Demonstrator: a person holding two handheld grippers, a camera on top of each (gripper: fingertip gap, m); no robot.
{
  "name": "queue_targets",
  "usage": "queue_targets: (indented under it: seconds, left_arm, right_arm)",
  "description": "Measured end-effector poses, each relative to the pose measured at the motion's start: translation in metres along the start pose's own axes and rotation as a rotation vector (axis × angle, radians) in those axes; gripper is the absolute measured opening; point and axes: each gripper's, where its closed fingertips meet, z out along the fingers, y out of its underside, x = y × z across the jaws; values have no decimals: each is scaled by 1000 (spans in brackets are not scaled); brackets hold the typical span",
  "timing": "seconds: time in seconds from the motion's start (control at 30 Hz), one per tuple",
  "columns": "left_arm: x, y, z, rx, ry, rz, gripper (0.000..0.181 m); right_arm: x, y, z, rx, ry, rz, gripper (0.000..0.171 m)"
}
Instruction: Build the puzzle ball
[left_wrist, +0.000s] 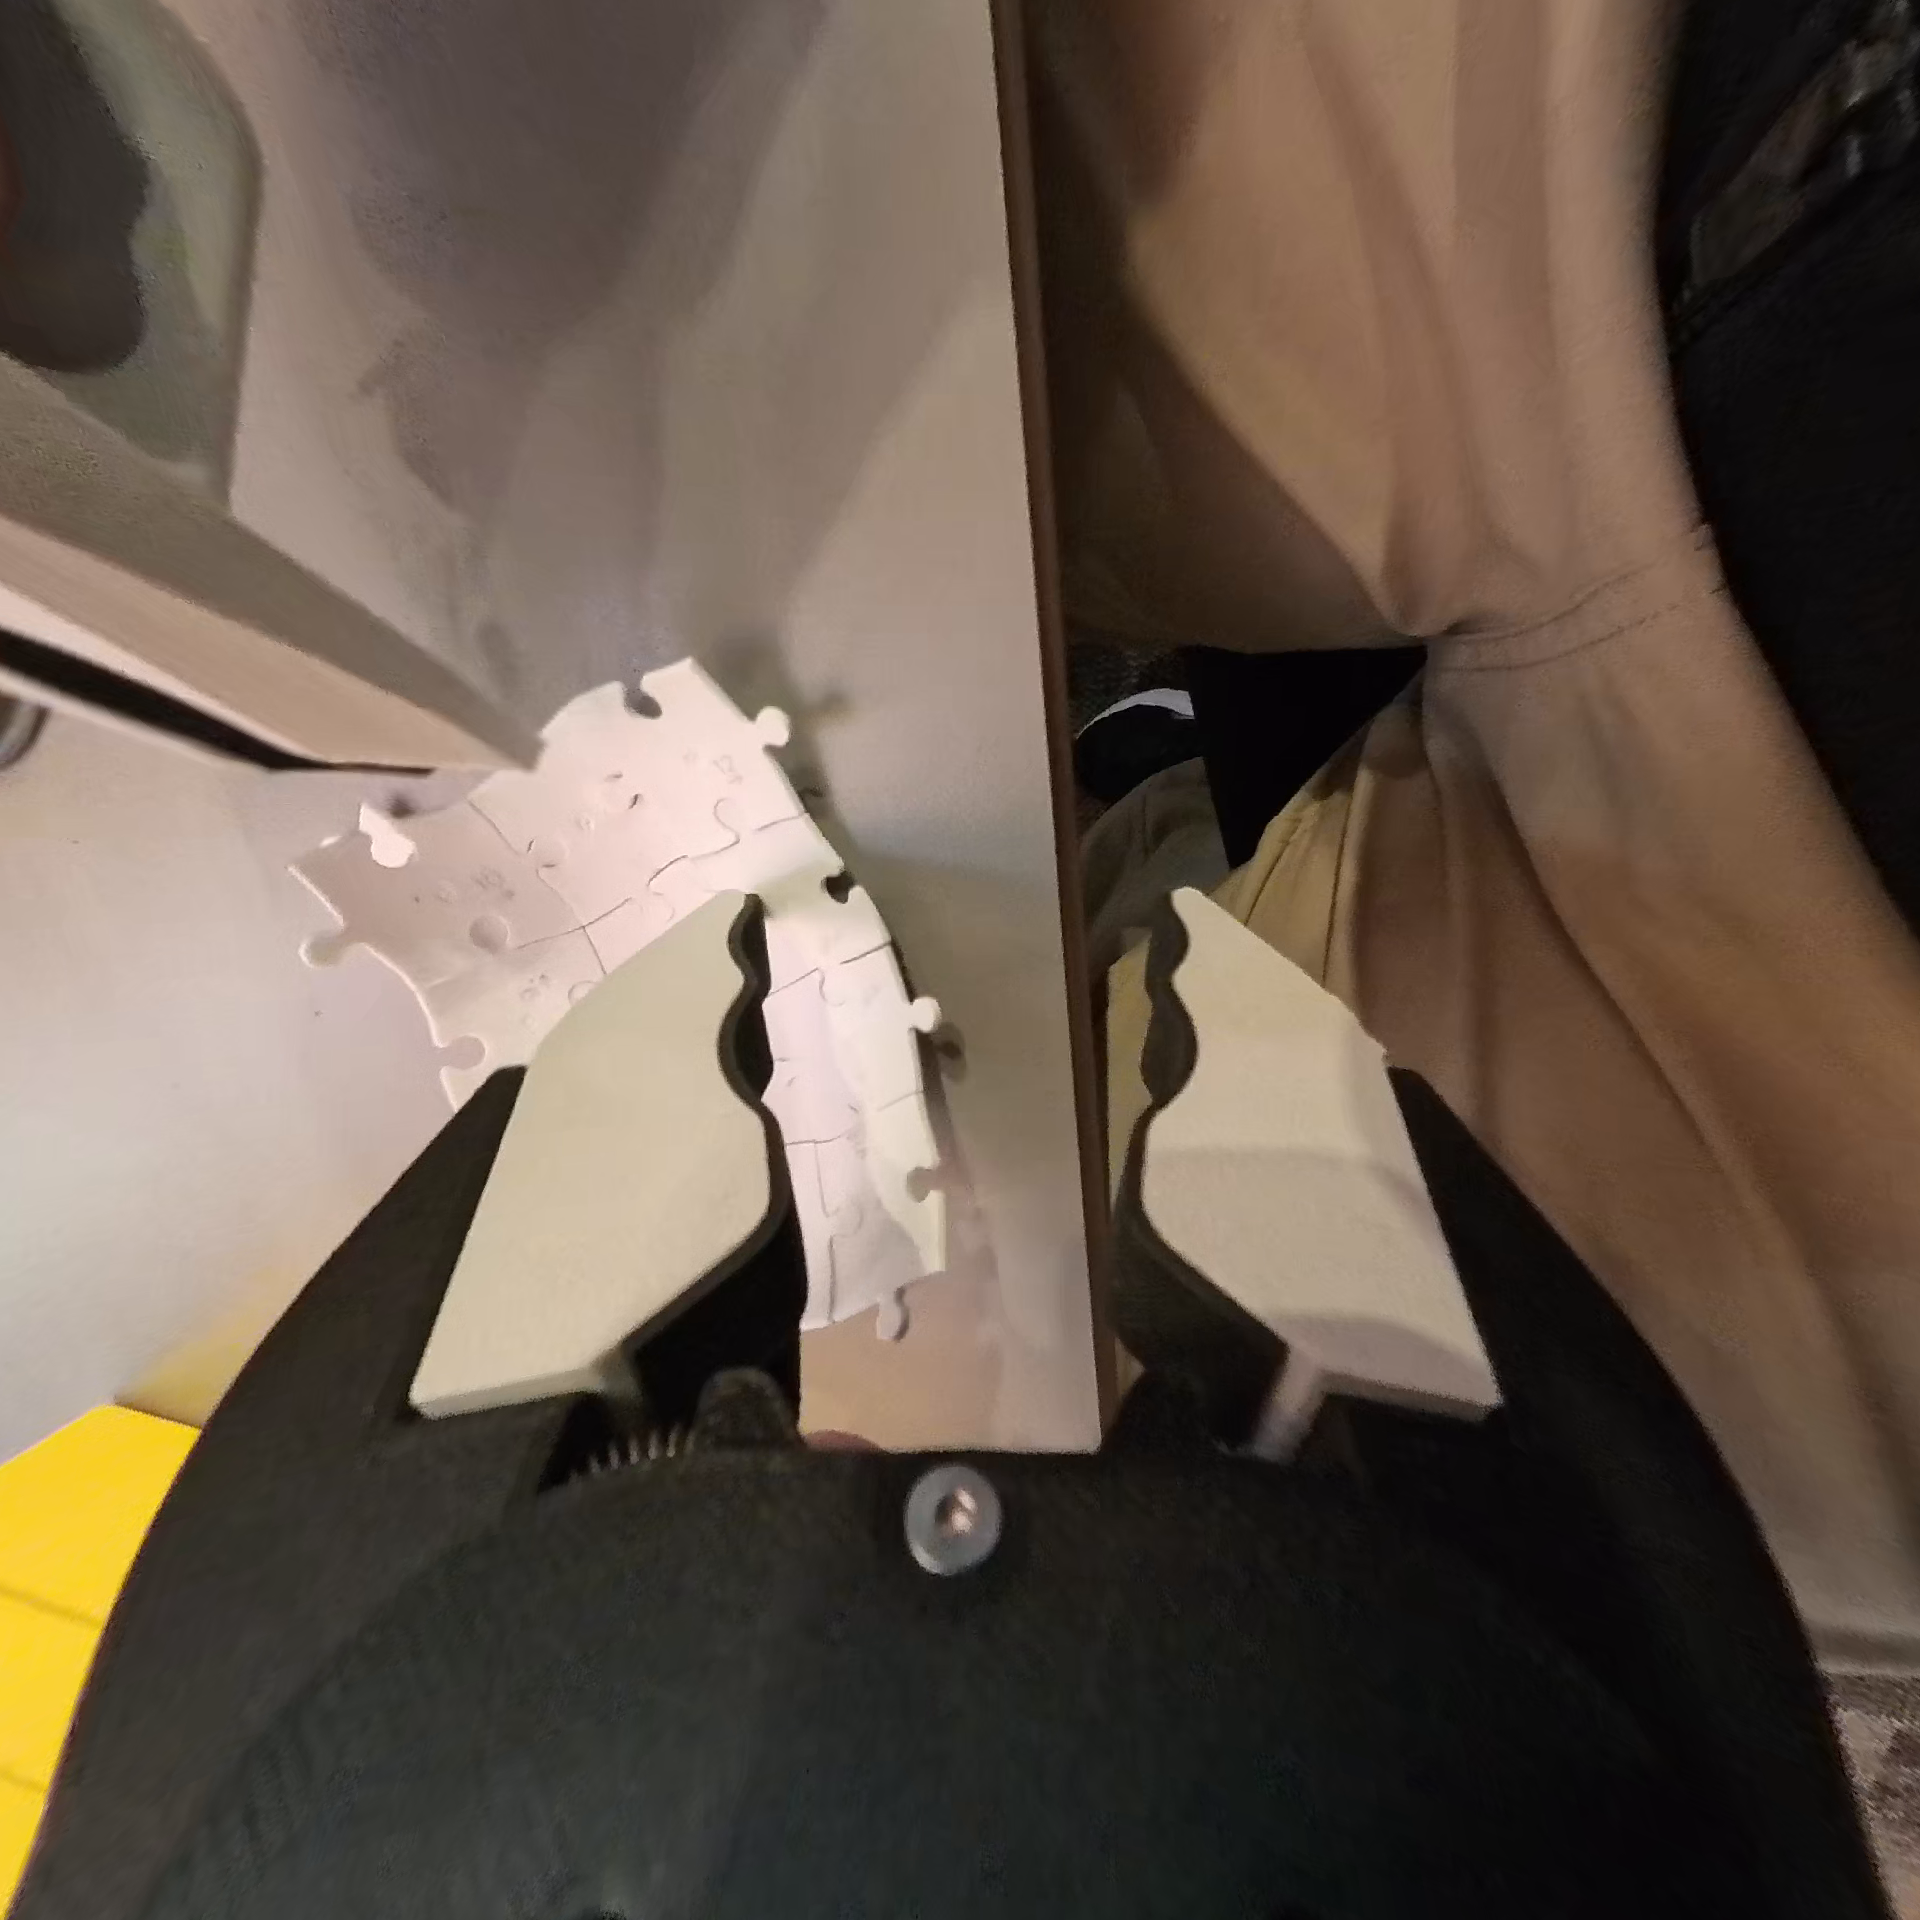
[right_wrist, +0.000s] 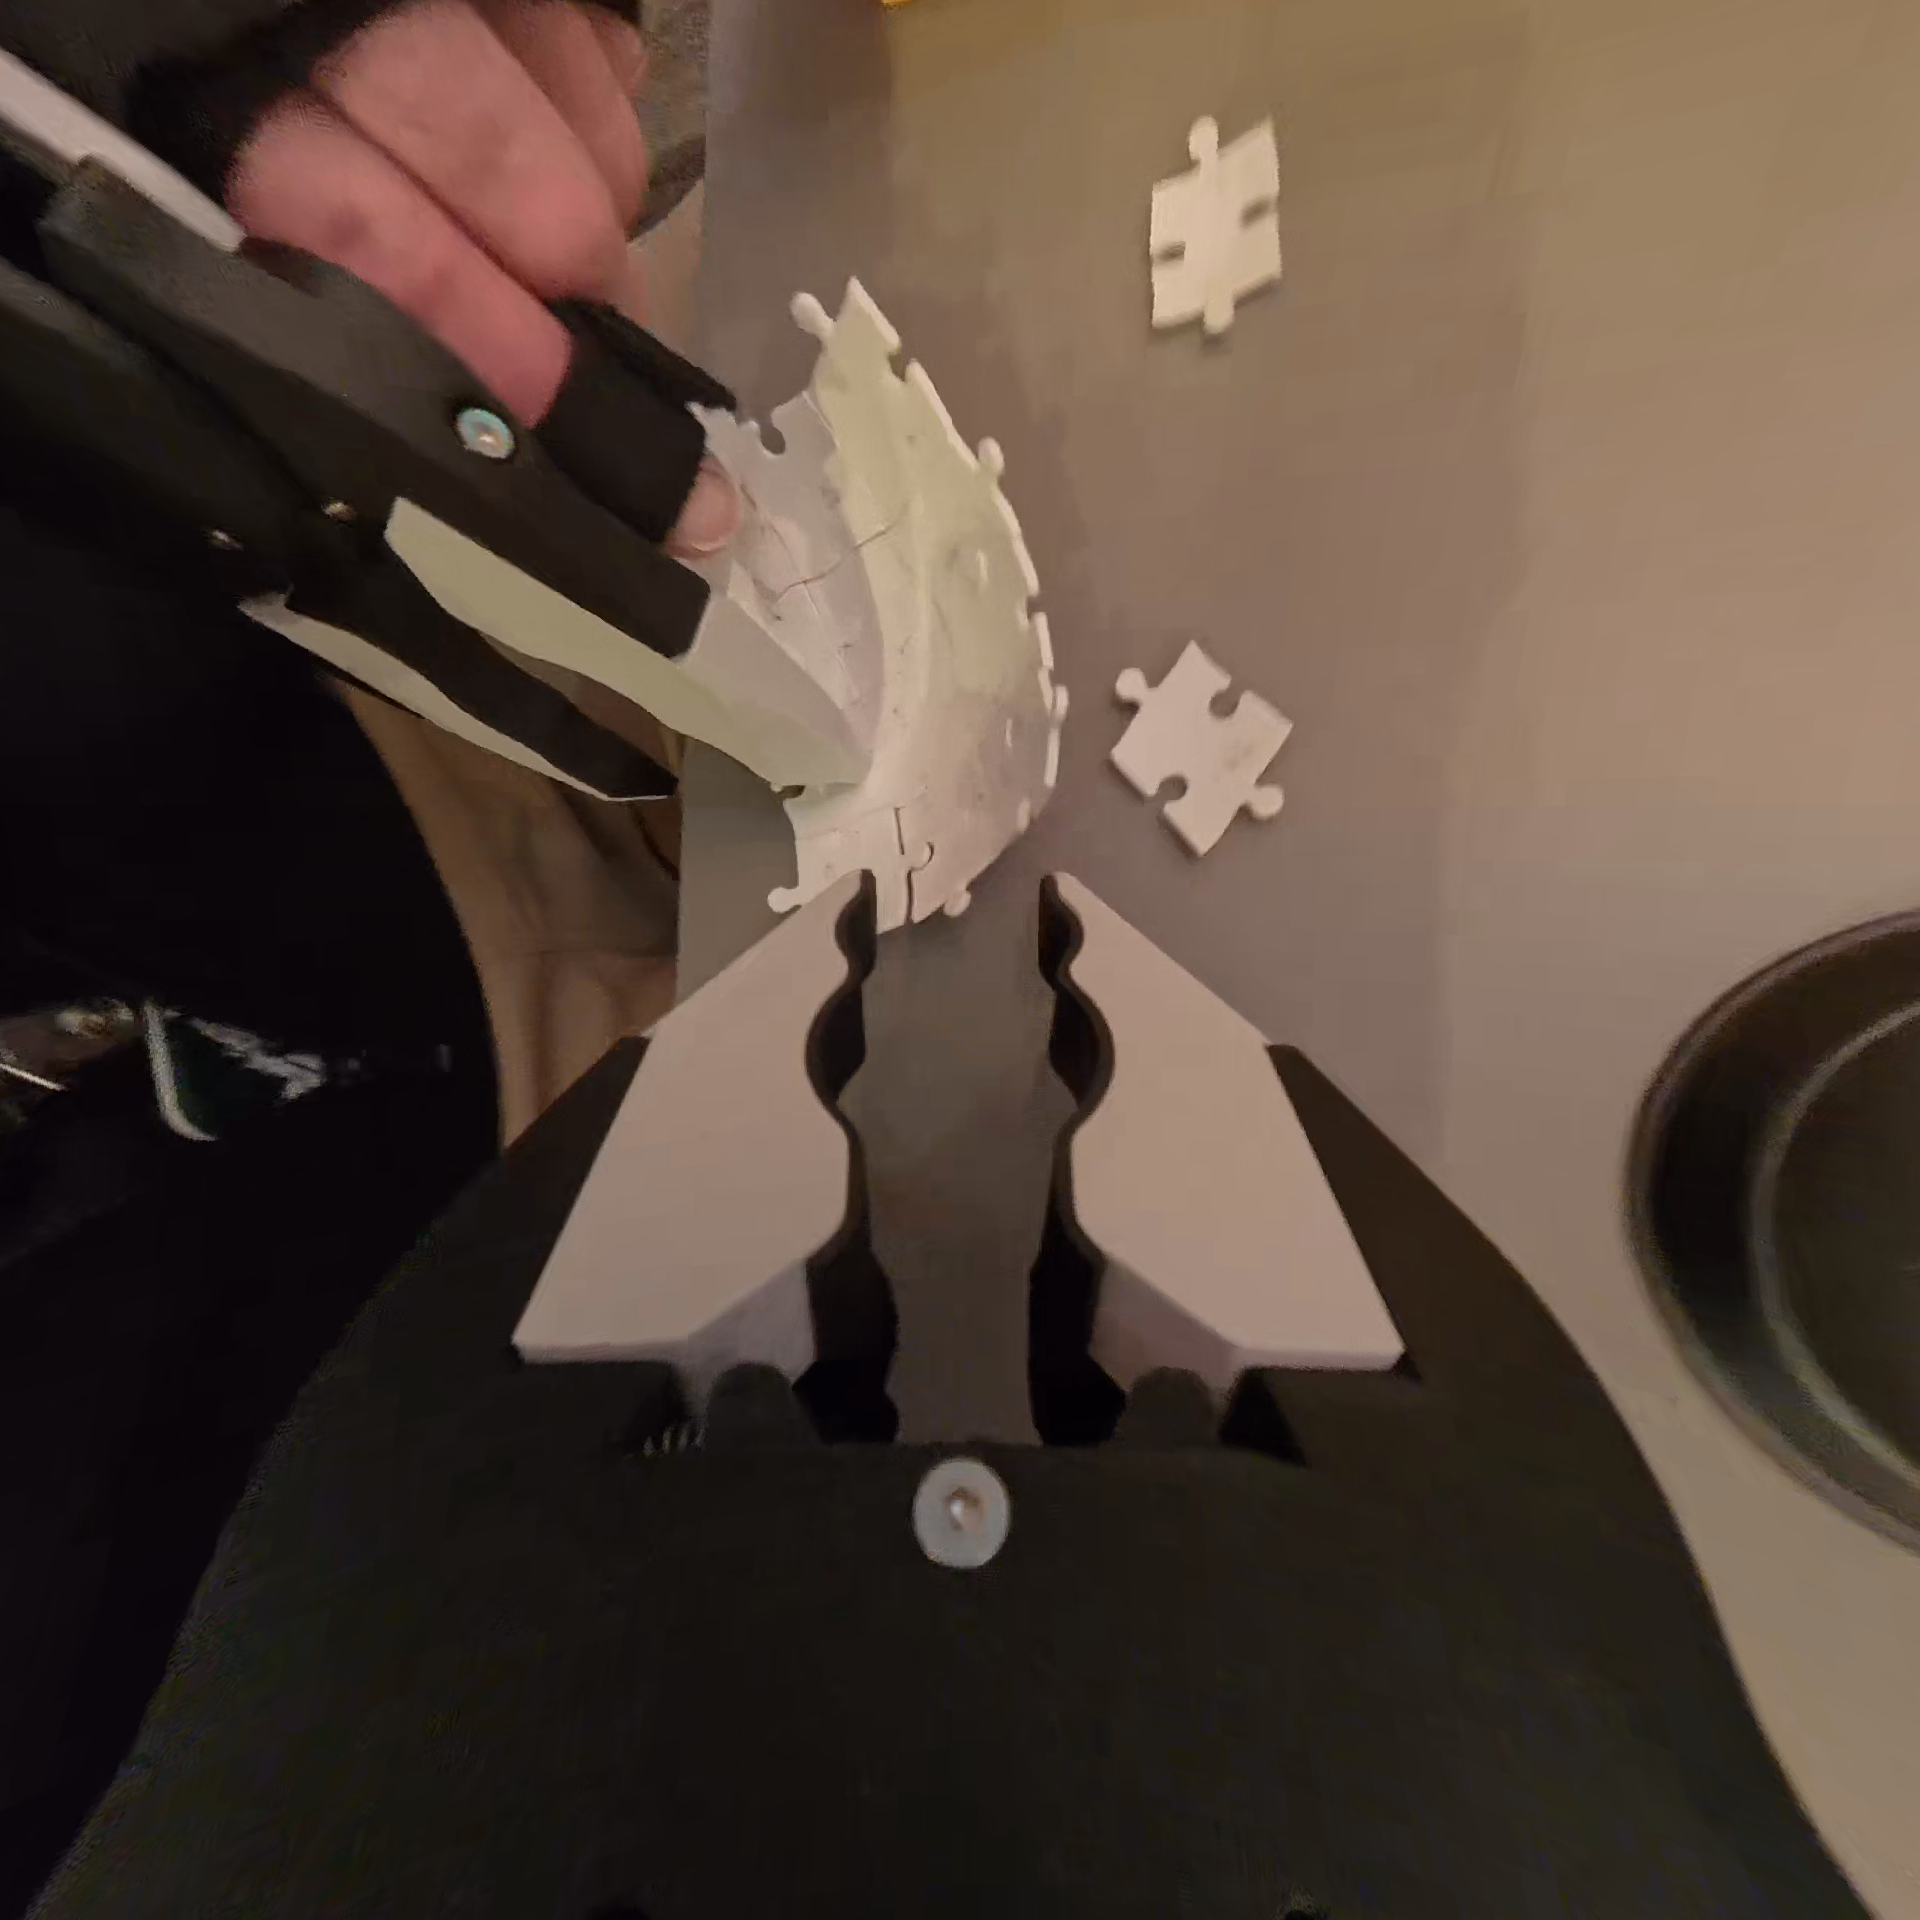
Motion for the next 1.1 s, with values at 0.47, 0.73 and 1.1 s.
queue_targets:
  seconds: [0.47,0.73,1.1]
  left_arm:
    - [2,1,1,-19,-36,1,72]
    - [2,0,1,-26,-48,2,72]
    - [2,0,1,-32,-50,4,73]
  right_arm:
    - [-8,2,19,62,-193,317,8]
    - [-8,0,20,40,-195,355,3]
    - [-6,-6,24,30,-163,361,6]
